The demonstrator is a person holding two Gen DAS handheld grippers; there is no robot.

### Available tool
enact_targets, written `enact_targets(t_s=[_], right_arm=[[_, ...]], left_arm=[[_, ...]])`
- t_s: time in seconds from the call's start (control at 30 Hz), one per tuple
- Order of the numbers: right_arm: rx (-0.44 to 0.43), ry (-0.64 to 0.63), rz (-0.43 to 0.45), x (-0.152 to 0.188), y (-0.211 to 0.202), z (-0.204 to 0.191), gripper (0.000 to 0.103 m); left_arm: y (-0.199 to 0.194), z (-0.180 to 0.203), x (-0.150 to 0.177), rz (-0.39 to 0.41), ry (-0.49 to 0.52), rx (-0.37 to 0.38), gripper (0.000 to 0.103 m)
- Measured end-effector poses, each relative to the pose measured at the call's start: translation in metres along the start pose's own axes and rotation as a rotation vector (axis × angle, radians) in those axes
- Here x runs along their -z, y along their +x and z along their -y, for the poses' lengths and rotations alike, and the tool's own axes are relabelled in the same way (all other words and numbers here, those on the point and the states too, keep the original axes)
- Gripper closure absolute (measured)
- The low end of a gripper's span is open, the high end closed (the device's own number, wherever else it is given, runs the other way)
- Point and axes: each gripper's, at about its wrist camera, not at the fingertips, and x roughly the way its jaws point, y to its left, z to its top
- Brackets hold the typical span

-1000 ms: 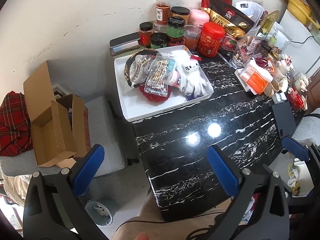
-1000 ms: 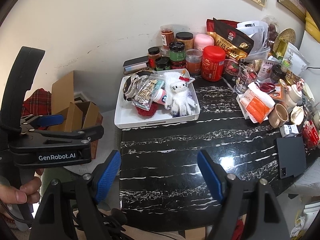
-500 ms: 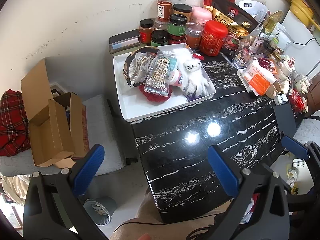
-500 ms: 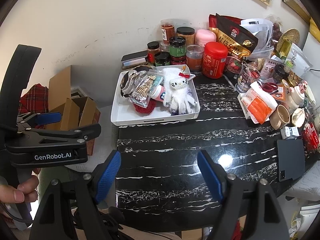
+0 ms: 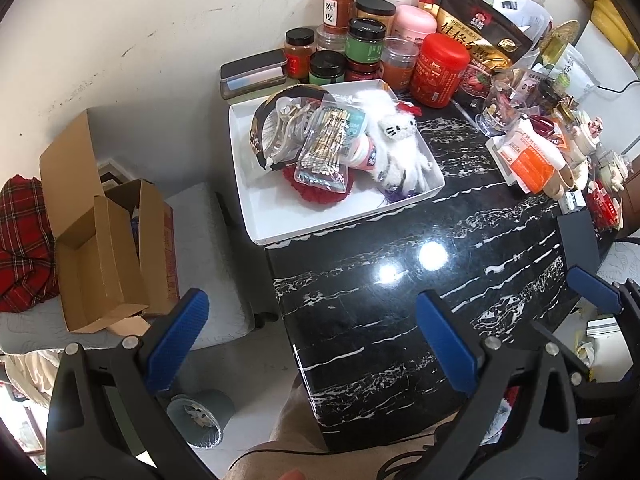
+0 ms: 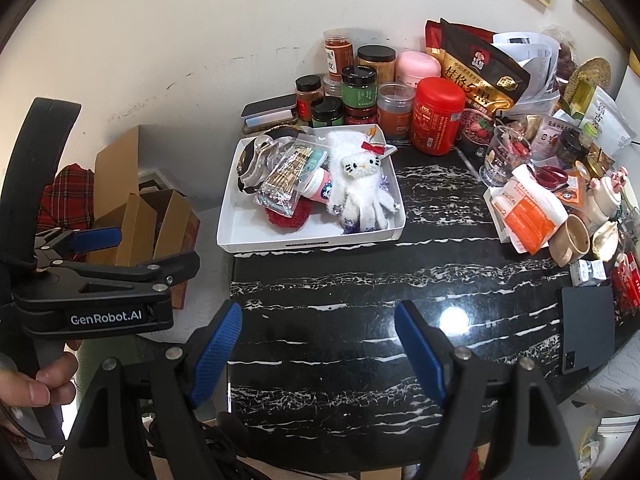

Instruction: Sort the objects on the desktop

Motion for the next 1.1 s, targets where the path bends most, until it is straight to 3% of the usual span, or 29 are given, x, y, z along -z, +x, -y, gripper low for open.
enact_targets(t_s=[1.1], right_arm=[[0.003,-0.036,-0.007,-0.016,0.015,0.000,0.023]], left_arm=[[0.014,-0.005,-0.017,0.002,-0.002,-0.014,0.000]])
